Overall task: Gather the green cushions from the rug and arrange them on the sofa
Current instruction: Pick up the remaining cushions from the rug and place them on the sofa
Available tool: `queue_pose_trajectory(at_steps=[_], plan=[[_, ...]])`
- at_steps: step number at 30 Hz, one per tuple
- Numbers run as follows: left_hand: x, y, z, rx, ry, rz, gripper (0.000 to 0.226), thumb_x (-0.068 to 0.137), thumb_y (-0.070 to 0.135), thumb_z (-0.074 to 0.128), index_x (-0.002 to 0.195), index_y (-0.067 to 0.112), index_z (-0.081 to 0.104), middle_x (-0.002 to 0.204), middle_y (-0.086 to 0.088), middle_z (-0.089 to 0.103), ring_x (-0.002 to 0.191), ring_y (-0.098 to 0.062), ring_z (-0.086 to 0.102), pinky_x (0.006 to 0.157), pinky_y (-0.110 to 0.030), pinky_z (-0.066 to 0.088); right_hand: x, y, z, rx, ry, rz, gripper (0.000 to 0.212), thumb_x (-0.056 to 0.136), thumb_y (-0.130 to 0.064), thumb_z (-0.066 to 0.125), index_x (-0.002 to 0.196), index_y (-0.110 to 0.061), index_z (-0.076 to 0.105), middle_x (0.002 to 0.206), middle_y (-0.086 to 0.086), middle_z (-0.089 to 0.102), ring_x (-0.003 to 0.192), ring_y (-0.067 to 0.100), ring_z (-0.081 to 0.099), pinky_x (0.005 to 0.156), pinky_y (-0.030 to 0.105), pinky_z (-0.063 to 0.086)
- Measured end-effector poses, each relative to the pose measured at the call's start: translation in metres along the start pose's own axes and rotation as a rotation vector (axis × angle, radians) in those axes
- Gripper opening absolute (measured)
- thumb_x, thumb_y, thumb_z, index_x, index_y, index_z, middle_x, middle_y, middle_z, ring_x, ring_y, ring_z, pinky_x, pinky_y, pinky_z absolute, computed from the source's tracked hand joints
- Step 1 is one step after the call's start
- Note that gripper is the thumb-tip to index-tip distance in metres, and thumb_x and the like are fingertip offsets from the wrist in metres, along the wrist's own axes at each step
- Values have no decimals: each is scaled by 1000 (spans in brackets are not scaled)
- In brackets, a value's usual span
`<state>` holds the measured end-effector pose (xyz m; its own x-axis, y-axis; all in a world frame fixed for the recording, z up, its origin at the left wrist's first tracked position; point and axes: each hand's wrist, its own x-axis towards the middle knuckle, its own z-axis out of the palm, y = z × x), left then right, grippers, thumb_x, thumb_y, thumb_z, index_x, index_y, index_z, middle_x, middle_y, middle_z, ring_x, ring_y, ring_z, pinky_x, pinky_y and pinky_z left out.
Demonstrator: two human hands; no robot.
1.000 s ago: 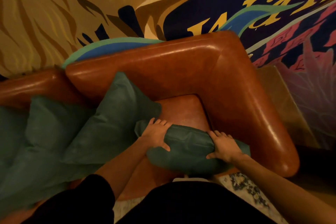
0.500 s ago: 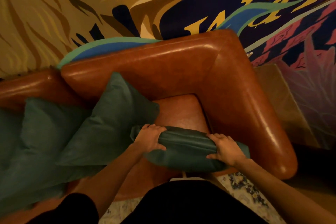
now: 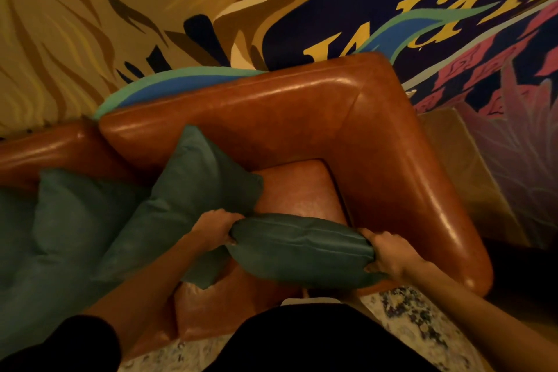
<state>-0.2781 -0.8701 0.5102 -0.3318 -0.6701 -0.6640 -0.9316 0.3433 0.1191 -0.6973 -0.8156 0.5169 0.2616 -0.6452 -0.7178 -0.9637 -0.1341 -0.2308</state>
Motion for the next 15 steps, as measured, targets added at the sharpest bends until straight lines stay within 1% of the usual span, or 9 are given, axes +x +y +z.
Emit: queue_pose_trajectory(at_steps=[1, 3, 4, 6, 9, 11, 12, 13, 15], plan=[[0, -2, 4, -41, -3, 1, 77, 71, 44, 75, 139, 33, 42, 134, 2, 56, 124, -22, 52, 99, -35, 43, 2, -4, 1, -18, -12, 15, 96, 65, -49, 78, 145, -32, 28, 130, 0, 58, 119, 24, 55, 104, 43, 41], [-1, -10, 6, -152, 21, 7, 87, 68, 41, 78, 143, 29, 37, 141, 2, 49, 129, -20, 47, 105, -33, 39, 7, -12, -2, -54, -39, 62, 112, 62, -52, 79, 151, -24, 19, 143, 4, 44, 133, 28, 41, 115, 52, 22], [-3, -14, 6, -213, 39, 11, 91, 66, 42, 80, 144, 27, 36, 143, 2, 48, 130, -19, 45, 107, -32, 37, 9, -17, -5, -52, -39, 78, 120, 59, -55, 79, 153, -20, 14, 148, 5, 38, 138, 30, 34, 117, 54, 15], [-8, -24, 5, -319, 66, 17, 95, 62, 47, 82, 143, 26, 37, 143, 1, 48, 130, -17, 45, 108, -29, 35, 18, -33, -10, -23, 5, 55, 127, 55, -64, 78, 153, -19, 11, 152, 6, 30, 143, 30, 25, 117, 57, 10], [-15, -35, 1, -492, 94, -19, 97, 57, 52, 84, 140, 26, 42, 134, 2, 55, 119, -14, 54, 102, -25, 41, 40, -72, -14, 20, 41, -52, 132, 50, -73, 75, 153, -22, 10, 155, 9, 24, 145, 31, 21, 118, 58, 10], [-18, -45, -1, -612, 162, -109, 88, 60, 44, 86, 136, 21, 48, 121, -1, 61, 106, -14, 59, 97, -27, 46, 56, -99, -12, 7, 21, -80, 137, 48, -75, 74, 154, -24, 4, 156, 10, 21, 144, 35, 21, 117, 57, 14], [-18, -53, -2, -659, 232, -164, 81, 62, 38, 86, 133, 17, 52, 118, -4, 64, 103, -16, 61, 97, -30, 48, 62, -107, -12, -5, 26, -66, 136, 48, -73, 76, 154, -23, 4, 155, 11, 24, 141, 37, 25, 116, 56, 19], [-18, -62, -2, -671, 320, -229, 75, 64, 33, 86, 129, 14, 55, 117, -7, 65, 103, -19, 62, 98, -34, 48, 67, -110, -13, -10, 44, -40, 131, 51, -69, 78, 153, -23, 9, 152, 10, 30, 138, 38, 31, 114, 54, 24], [-18, -86, -3, -640, 480, -381, 70, 66, 27, 85, 127, 9, 57, 123, -13, 62, 112, -28, 59, 100, -38, 44, 72, -108, -20, -14, 92, 0, 109, 59, -58, 80, 147, -24, 25, 143, 8, 45, 128, 36, 44, 106, 50, 35]])
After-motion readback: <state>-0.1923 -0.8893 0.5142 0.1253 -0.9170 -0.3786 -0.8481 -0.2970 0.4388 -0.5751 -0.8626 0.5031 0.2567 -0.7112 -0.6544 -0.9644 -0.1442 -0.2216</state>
